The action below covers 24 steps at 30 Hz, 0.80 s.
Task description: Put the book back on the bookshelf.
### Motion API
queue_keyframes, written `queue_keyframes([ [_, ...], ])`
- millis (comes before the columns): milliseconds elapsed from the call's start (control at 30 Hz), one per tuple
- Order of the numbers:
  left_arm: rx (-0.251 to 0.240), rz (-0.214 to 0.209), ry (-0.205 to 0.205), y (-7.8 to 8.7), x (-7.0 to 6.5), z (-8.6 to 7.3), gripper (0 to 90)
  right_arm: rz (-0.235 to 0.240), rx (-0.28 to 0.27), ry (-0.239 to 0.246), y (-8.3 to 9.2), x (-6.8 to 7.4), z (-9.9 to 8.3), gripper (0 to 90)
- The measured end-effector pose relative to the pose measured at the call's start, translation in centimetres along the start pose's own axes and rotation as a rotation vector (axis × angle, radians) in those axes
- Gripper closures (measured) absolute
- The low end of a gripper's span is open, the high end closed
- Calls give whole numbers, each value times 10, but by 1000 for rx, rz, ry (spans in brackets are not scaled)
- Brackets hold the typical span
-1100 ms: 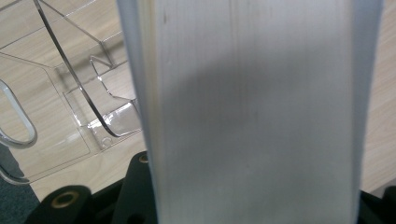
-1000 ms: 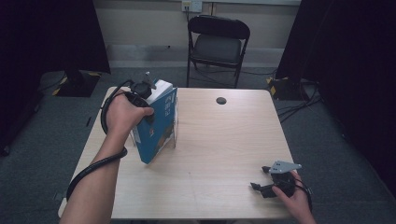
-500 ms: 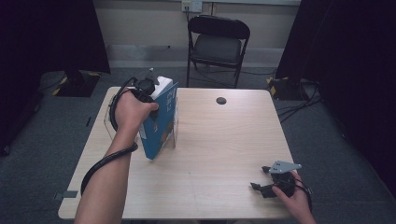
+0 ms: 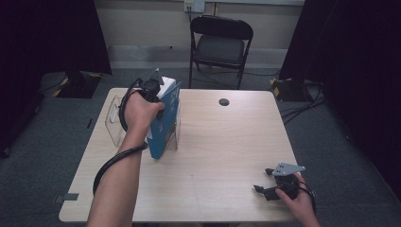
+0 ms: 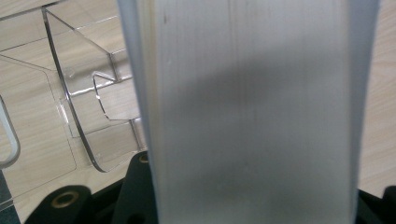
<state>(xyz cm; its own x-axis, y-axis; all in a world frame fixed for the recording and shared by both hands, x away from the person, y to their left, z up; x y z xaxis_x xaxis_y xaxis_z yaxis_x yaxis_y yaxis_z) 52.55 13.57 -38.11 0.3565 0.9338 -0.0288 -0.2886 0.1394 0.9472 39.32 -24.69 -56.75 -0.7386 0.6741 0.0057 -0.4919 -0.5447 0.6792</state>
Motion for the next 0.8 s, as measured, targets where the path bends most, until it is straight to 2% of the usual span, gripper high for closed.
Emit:
queue_keyframes([
  [300,-28,30,42,-4,-1,5,618,3,1,-1,0,0,0,149],
  [333,-32,32,31,-4,0,6,619,3,1,-1,0,0,0,149],
  [467,-62,36,50,-1,1,9,619,2,1,-3,0,0,0,149],
  [633,-68,43,54,-4,0,10,618,5,0,-3,0,0,0,149],
  [800,-66,47,40,-8,-1,9,618,5,0,-3,0,0,0,149],
])
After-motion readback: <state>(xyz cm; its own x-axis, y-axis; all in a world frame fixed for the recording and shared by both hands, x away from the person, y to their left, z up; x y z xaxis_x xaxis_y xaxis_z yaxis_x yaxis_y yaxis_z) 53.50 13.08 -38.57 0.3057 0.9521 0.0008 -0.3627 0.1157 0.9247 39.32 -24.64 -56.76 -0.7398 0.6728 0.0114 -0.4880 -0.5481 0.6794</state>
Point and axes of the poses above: each handheld gripper's, and its own axes: y roughly backward along the jaws, z roughly out of its top, x roughly to its left, the point moved 10 cm from there along -y, roughly forward along the jaws, and after that the axes turned 1 degree about -y, right-handed, at the moved point
